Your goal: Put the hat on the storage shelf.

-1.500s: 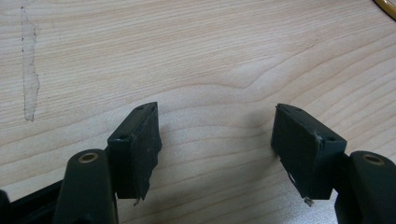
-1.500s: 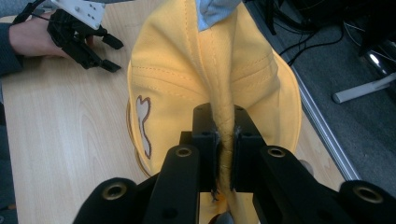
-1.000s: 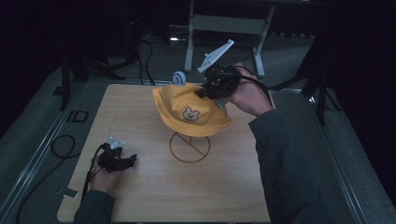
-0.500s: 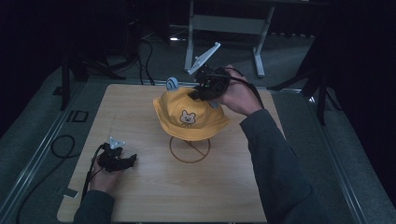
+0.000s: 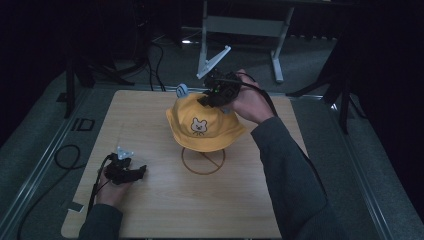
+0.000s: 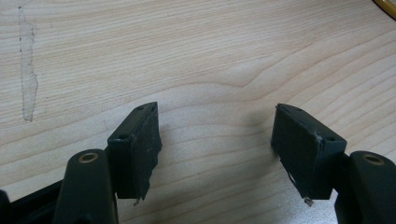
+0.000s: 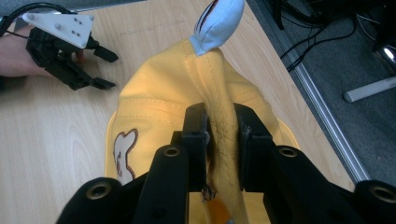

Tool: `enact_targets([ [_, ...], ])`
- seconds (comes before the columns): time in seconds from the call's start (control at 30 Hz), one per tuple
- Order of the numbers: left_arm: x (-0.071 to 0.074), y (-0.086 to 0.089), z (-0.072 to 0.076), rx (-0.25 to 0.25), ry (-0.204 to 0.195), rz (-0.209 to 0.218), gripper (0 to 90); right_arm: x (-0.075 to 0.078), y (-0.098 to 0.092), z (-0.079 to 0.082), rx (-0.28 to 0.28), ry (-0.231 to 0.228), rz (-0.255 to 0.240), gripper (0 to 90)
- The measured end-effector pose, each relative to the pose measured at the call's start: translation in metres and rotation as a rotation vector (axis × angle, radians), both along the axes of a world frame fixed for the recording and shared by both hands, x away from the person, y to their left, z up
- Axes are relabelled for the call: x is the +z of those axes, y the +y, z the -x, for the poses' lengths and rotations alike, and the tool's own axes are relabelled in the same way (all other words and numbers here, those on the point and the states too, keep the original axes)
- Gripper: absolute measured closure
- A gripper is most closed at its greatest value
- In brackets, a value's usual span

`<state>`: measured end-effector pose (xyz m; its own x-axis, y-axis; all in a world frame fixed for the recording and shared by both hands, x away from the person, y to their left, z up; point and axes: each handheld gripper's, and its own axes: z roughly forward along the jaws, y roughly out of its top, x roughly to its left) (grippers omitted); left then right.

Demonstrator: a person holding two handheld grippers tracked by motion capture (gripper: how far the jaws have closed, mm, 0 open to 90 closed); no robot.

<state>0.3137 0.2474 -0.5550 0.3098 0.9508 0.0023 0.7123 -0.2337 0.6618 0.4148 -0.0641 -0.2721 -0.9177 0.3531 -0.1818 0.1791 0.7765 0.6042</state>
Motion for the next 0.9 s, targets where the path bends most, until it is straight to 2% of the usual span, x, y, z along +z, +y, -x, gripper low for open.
enact_targets([
  [0.2, 0.0, 0.0, 0.0, -0.002, 0.001, -0.002, 33.0, 0.001, -0.001, 0.0, -0.007, -0.007, -0.019, 67.0],
  [0.53, 0.0, 0.0, 0.0, -0.002, 0.0, -0.001, 33.0, 0.016, -0.015, 0.003, -0.037, -0.039, -0.1, 57.4],
  [0.73, 0.0, 0.0, 0.0, -0.002, 0.0, -0.002, 33.1, 0.027, -0.026, 0.007, -0.085, -0.088, -0.155, 53.1],
  [0.9, 0.0, 0.0, 0.0, -0.002, 0.002, -0.002, 33.0, 0.032, -0.04, 0.008, -0.14, -0.102, -0.19, 52.6],
])
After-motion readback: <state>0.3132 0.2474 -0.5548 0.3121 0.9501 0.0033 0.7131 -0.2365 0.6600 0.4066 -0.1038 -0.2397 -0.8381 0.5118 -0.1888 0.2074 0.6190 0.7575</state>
